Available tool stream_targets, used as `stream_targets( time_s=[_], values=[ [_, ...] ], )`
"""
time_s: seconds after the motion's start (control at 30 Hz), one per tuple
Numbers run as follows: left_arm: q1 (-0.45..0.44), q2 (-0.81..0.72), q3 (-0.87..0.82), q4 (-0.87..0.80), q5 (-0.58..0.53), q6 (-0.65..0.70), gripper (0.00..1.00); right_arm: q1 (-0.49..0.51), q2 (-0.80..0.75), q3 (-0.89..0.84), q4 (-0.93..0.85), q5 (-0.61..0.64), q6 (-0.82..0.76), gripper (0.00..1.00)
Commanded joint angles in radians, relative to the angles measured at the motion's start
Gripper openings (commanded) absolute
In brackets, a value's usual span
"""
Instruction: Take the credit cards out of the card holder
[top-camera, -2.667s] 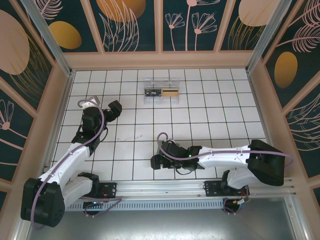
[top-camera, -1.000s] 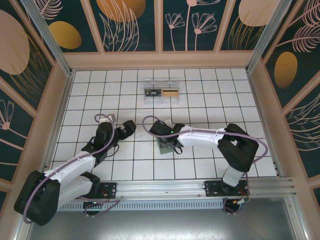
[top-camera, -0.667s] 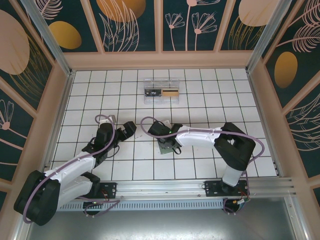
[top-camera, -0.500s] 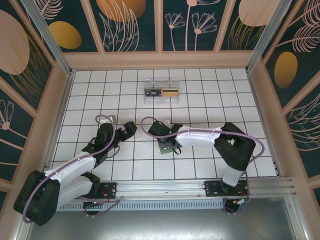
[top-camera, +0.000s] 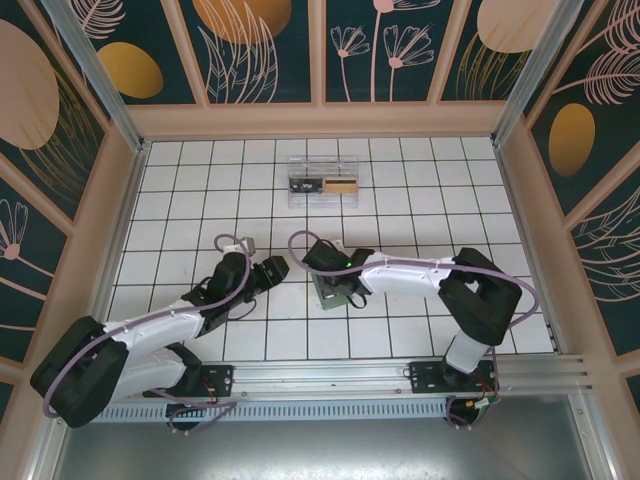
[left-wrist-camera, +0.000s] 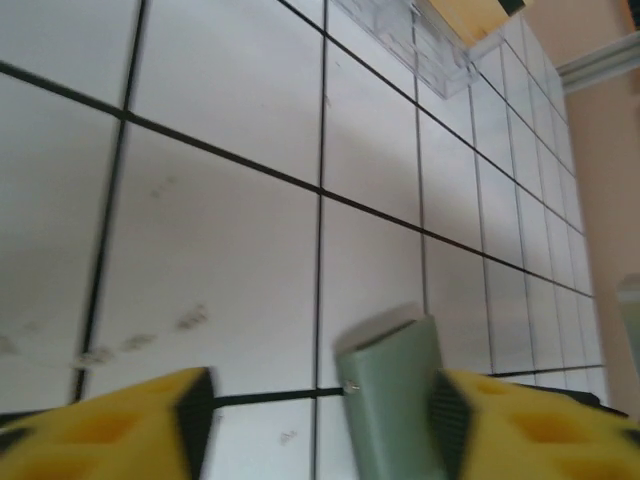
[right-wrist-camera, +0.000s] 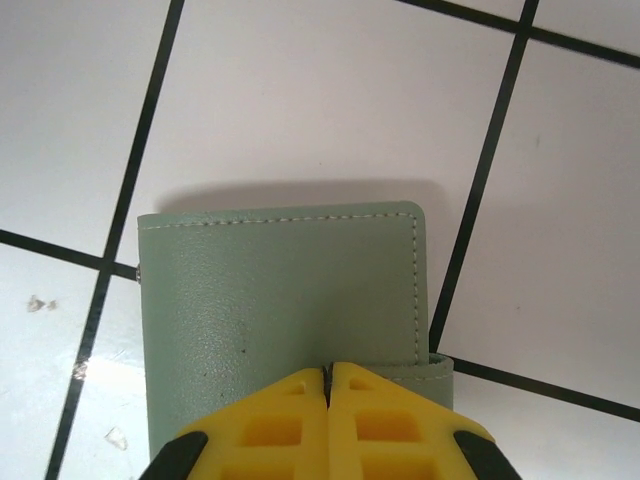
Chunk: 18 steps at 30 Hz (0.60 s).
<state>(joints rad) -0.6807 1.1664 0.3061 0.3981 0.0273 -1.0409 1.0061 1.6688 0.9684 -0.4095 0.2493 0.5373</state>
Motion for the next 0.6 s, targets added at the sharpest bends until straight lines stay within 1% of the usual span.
stream_targets(
  time_s=[0.0, 0.07, 0.13, 0.27, 0.4, 0.57],
  values=[
    [-0.054, 0.043, 0.028, 0.094, 0.008, -0.089, 0.36, -0.031, -0.066, -0.060, 0.065, -0.118, 0.034, 0.00],
    [-0.094, 0.084, 0.031, 0.142, 0.008, -0.131, 0.14, -0.045, -0.087, -0.082, 0.092, -0.142, 0.042, 0.00],
    [-0.130, 0.131, 0.042, 0.182, 0.012, -0.163, 0.00, -0.050, -0.095, -0.095, 0.106, -0.152, 0.045, 0.00],
    [-0.195, 0.254, 0.090, 0.250, 0.026, -0.202, 0.00, -0.051, -0.100, -0.111, 0.119, -0.152, 0.050, 0.00],
    [-0.235, 0.368, 0.143, 0.294, 0.049, -0.230, 0.00, -0.053, -0.101, -0.121, 0.131, -0.156, 0.055, 0.00],
    [-0.265, 0.430, 0.169, 0.296, 0.028, -0.252, 0.00, -0.054, -0.110, -0.137, 0.143, -0.159, 0.061, 0.00]
  ],
)
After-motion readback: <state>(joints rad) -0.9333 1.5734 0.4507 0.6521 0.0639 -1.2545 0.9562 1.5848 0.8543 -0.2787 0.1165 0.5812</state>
